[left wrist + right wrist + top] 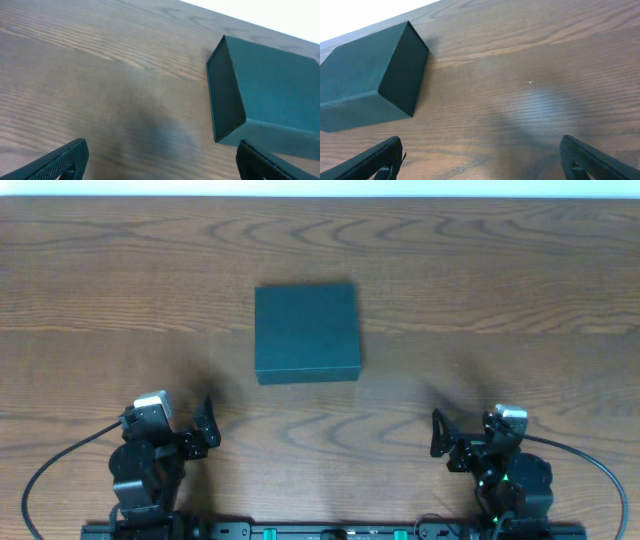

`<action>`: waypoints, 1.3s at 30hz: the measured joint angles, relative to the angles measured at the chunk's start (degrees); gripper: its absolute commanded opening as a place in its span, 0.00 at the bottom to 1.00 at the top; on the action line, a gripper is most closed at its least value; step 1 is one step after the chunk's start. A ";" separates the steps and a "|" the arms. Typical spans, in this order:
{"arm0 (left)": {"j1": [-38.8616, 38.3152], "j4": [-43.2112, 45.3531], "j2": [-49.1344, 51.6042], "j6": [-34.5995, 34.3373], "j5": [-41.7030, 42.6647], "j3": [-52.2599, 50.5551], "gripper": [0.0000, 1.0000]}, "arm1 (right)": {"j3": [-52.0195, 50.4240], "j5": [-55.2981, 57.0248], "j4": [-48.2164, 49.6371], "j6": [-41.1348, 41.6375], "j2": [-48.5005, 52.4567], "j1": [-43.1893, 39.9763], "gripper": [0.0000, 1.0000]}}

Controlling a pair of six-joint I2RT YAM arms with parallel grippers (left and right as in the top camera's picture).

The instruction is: Pack container

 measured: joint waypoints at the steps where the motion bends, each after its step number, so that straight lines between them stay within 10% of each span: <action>1: 0.00 0.74 -0.42 -0.26 0.00 -0.85 0.95 | 0.00 0.00 0.00 0.00 0.00 0.00 0.99; 39: 0.00 5.68 -9.40 -2.21 -0.24 -6.71 0.95 | 0.00 0.00 -0.02 0.00 0.00 0.00 0.99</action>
